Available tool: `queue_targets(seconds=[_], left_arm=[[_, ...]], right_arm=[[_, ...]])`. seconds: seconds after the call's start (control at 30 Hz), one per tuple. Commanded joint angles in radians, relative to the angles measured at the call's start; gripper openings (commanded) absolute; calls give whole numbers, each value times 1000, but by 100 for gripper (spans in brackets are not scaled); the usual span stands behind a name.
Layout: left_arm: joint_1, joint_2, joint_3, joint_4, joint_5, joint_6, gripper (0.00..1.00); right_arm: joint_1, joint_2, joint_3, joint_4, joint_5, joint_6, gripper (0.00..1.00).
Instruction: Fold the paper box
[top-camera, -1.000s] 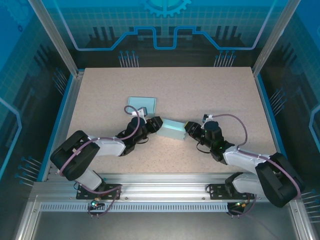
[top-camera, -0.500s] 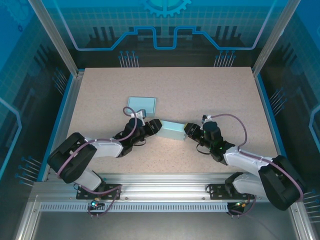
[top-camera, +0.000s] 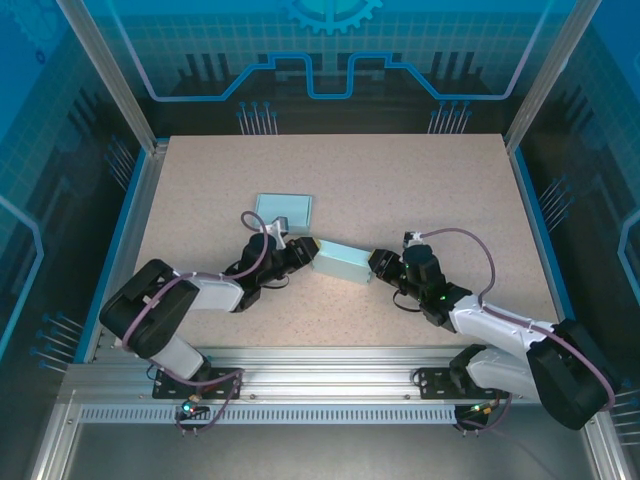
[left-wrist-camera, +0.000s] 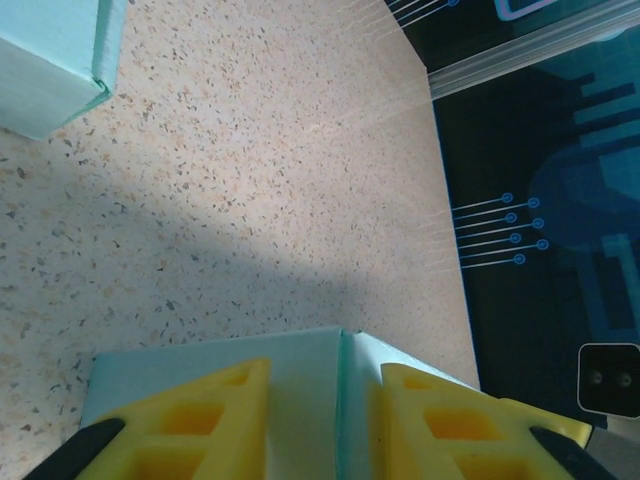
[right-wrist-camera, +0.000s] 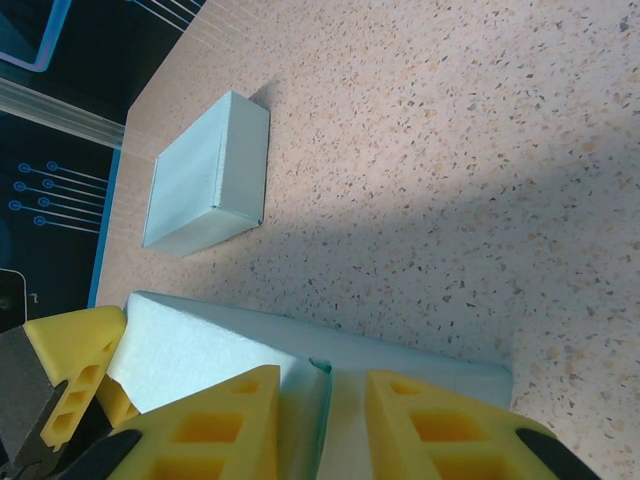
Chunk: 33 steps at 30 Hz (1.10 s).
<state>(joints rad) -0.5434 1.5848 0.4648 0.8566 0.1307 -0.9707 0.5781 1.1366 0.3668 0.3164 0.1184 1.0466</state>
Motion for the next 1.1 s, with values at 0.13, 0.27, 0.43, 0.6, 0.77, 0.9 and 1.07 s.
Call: queue_targets(seconds=[0.13,0.27,0.43,0.6,0.77,0.9,1.07], left_arm=[[0,151,-109,3,67,-65,24],[-1,224,-140,92,85,-90,13],[-1,262,-162,177,87,-103,7],[-1,211,-145,159,86,-74,11],[-4,101,-125,42,75,-10,14],[-23,16,-114,-63,54,65,16],[-70,2,-135,-84,28,92,17]], right_arm=[[23,101,-61,-328,34,-41,27],[29,134,-59,-303,35,-43,27],[47,142,-64,-241,37,-81,27],[59,89,-52,-255,58,-139,30],[64,-22,-49,-324,88,-184,38],[66,-131,-60,-362,92,-236,44],[73,-203,-78,-385,57,-287,48]])
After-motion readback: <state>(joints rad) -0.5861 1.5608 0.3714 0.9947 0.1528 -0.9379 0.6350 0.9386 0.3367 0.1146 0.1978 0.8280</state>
